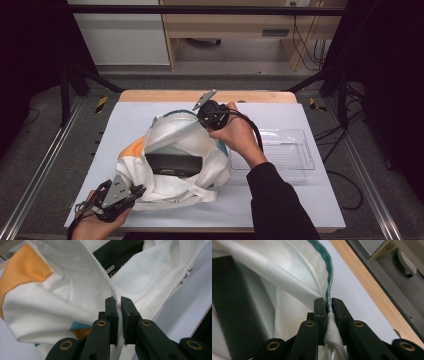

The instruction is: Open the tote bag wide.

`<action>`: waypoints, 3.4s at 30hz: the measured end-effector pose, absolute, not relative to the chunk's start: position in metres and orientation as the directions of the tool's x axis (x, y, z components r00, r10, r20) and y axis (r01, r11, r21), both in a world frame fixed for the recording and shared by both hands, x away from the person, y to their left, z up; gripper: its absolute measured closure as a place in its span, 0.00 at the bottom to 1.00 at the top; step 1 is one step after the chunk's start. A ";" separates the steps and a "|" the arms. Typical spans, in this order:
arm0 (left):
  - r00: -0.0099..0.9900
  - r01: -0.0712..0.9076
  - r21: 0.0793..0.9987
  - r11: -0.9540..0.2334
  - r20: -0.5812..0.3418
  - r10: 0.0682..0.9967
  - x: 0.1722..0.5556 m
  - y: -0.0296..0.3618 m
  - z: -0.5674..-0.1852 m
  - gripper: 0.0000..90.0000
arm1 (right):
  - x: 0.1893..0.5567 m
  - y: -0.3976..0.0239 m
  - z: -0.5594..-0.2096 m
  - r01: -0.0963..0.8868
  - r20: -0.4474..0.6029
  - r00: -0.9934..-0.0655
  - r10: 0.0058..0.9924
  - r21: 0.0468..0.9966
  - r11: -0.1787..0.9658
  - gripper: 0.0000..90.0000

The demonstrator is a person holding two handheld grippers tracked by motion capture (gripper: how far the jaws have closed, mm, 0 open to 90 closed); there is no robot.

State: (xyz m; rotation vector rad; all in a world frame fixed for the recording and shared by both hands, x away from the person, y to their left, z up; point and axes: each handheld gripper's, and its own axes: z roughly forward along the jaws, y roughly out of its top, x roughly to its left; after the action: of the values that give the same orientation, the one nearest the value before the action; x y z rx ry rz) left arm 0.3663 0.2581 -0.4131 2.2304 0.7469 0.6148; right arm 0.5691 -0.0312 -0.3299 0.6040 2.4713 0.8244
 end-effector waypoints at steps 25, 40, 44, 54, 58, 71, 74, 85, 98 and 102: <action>0.720 0.344 0.726 -0.596 0.203 0.663 0.365 0.260 -0.428 0.84 | 0.584 -0.039 -0.360 0.351 -0.226 -0.778 0.587 0.618 0.704 0.62; 0.670 0.295 0.793 -0.533 0.225 0.707 0.380 0.251 -0.397 0.43 | 0.508 -0.068 -0.318 0.370 -0.197 -0.709 0.677 0.714 0.595 0.43; 0.664 0.302 0.789 -0.535 0.228 0.712 0.388 0.250 -0.395 0.40 | 0.502 -0.074 -0.322 0.373 -0.195 -0.703 0.685 0.719 0.587 0.42; 0.636 0.304 0.800 -0.517 0.233 0.735 0.404 0.249 -0.384 0.31 | 0.500 -0.074 -0.327 0.401 -0.177 -0.682 0.709 0.721 0.565 0.42; 0.618 0.282 0.817 -0.503 0.246 0.747 0.411 0.245 -0.373 0.29 | 0.500 -0.072 -0.327 0.419 -0.160 -0.666 0.728 0.727 0.543 0.43; 0.607 0.300 0.798 -0.523 0.263 0.750 0.437 0.236 -0.371 0.24 | 0.491 -0.080 -0.342 0.480 -0.148 -0.647 0.748 0.684 0.550 0.44; 0.606 0.307 0.793 -0.526 0.264 0.750 0.439 0.237 -0.375 0.24 | 0.484 -0.087 -0.345 0.487 -0.136 -0.645 0.752 0.686 0.541 0.45; 0.601 0.316 0.782 -0.537 0.273 0.751 0.438 0.244 -0.379 0.28 | 0.465 -0.118 -0.363 0.513 -0.100 -0.624 0.775 0.696 0.502 0.48; 0.610 0.294 0.793 -0.534 0.275 0.744 0.441 0.227 -0.373 0.26 | 0.467 -0.108 -0.365 0.505 -0.066 -0.622 0.780 0.728 0.463 0.47; 0.609 0.298 0.777 -0.554 0.292 0.737 0.443 0.225 -0.376 0.26 | 0.471 -0.106 -0.375 0.532 -0.060 -0.621 0.781 0.699 0.477 0.55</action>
State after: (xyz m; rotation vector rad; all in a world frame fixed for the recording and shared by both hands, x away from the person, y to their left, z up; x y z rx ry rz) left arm 0.4429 0.2253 -0.3755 2.1336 0.8119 0.8058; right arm 0.4708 -0.1064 -0.3748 1.1016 2.3566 0.9233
